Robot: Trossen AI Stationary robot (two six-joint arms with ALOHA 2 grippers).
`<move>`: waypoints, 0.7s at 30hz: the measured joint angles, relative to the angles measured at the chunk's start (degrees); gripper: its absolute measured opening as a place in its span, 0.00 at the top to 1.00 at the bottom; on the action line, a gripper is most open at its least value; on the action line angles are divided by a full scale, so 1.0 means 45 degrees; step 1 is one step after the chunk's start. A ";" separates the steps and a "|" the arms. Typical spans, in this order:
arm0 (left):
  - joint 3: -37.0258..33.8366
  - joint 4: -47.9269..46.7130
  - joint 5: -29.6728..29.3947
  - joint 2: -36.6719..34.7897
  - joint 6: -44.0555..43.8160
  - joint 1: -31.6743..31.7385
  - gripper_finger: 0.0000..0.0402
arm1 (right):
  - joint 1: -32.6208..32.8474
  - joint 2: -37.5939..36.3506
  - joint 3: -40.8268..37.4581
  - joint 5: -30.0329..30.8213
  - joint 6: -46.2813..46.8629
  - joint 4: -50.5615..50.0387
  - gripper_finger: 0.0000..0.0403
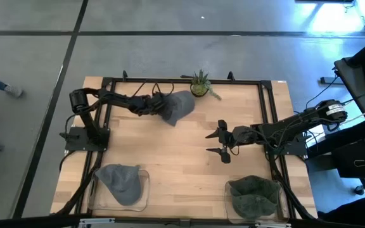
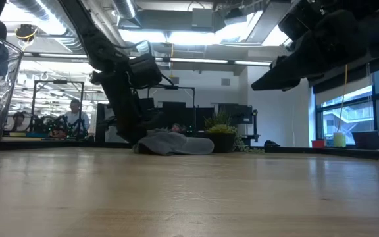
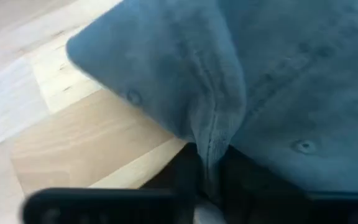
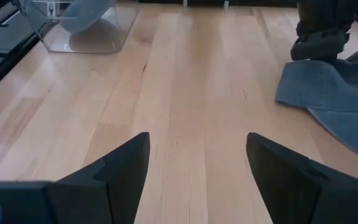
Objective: Pick & Place hat
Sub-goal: Put the grey cap into the left transparent bin
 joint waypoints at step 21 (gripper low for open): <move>-0.0053 -0.0224 0.3616 -0.6456 0.5230 -0.2649 0.98 | 0.0000 0.0005 0.0001 0.0117 -0.0088 -0.0817 0.34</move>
